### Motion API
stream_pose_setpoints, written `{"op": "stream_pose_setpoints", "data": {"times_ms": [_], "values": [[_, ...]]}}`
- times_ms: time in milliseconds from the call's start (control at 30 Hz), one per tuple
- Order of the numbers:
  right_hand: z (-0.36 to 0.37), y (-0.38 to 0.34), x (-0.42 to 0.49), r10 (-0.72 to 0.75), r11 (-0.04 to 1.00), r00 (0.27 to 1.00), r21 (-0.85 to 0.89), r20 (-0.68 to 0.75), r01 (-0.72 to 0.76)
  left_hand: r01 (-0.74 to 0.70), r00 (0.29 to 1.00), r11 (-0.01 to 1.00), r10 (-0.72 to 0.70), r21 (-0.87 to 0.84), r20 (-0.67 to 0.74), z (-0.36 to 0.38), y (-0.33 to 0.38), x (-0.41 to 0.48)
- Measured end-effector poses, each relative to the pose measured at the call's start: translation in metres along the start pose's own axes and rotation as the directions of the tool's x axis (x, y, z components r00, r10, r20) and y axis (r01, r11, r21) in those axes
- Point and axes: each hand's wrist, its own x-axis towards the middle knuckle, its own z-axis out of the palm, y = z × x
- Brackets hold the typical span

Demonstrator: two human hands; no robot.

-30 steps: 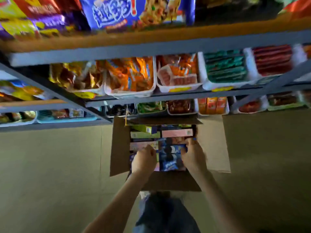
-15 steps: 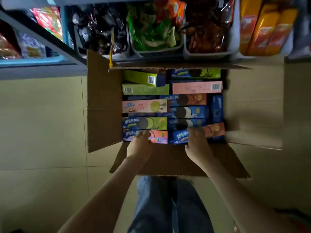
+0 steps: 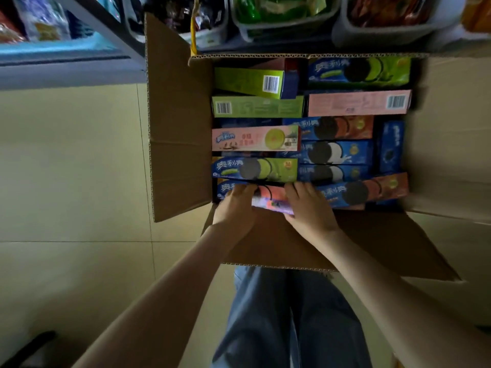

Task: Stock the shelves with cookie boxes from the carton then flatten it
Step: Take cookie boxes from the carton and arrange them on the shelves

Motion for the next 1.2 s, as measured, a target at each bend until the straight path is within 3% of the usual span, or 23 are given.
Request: {"op": "stream_pose_setpoints", "data": {"times_ms": [167,333,433,567,633,700,767,867,933,1100,1200], "values": [[-0.074,-0.001,-0.026,0.068,0.966,0.996,0.247,0.055,-0.080,-0.158,0.987,0.962,0.161,0.224,0.003,-0.038,0.036,-0.040],[-0.195,-0.007,-0.056,0.104,0.955,0.994,0.282,-0.036,-0.090,-0.274,0.934,0.904,0.331,0.328,-0.132,-0.103,0.093,-0.096],[-0.265,-0.011,-0.077,0.124,0.945,0.992,0.306,-0.013,-0.114,-0.319,0.893,0.861,0.413,0.397,-0.178,-0.154,0.126,-0.138],[-0.359,-0.013,-0.105,0.051,0.922,0.999,0.384,-0.011,-0.043,-0.323,0.861,0.836,0.454,0.443,-0.229,-0.223,0.161,-0.204],[-0.409,-0.016,-0.119,0.093,0.803,0.996,0.591,0.011,-0.081,-0.308,0.841,0.847,0.455,0.434,-0.292,-0.255,0.176,-0.238],[-0.460,-0.021,-0.134,0.182,0.546,0.980,0.822,0.076,-0.164,-0.297,0.808,0.868,0.450,0.397,-0.379,-0.290,0.194,-0.273],[-0.505,-0.028,-0.145,0.227,0.304,0.967,0.935,0.117,-0.184,-0.294,0.759,0.869,0.466,0.399,-0.455,-0.326,0.214,-0.306],[-0.570,-0.039,-0.157,0.250,0.190,0.965,0.974,0.073,-0.123,-0.296,0.634,0.824,0.548,0.483,-0.546,-0.377,0.240,-0.351],[-0.610,-0.050,-0.164,0.227,0.206,0.974,0.978,-0.009,-0.039,-0.265,0.545,0.797,0.588,0.542,-0.597,-0.409,0.255,-0.377],[-0.691,-0.079,-0.174,0.221,0.373,0.941,0.914,-0.257,0.162,-0.205,0.355,0.743,0.663,0.637,-0.659,-0.475,0.286,-0.432],[-0.728,-0.096,-0.172,0.261,0.330,0.896,0.906,-0.358,0.266,-0.212,0.236,0.720,0.694,0.661,-0.681,-0.512,0.295,-0.459]]}}
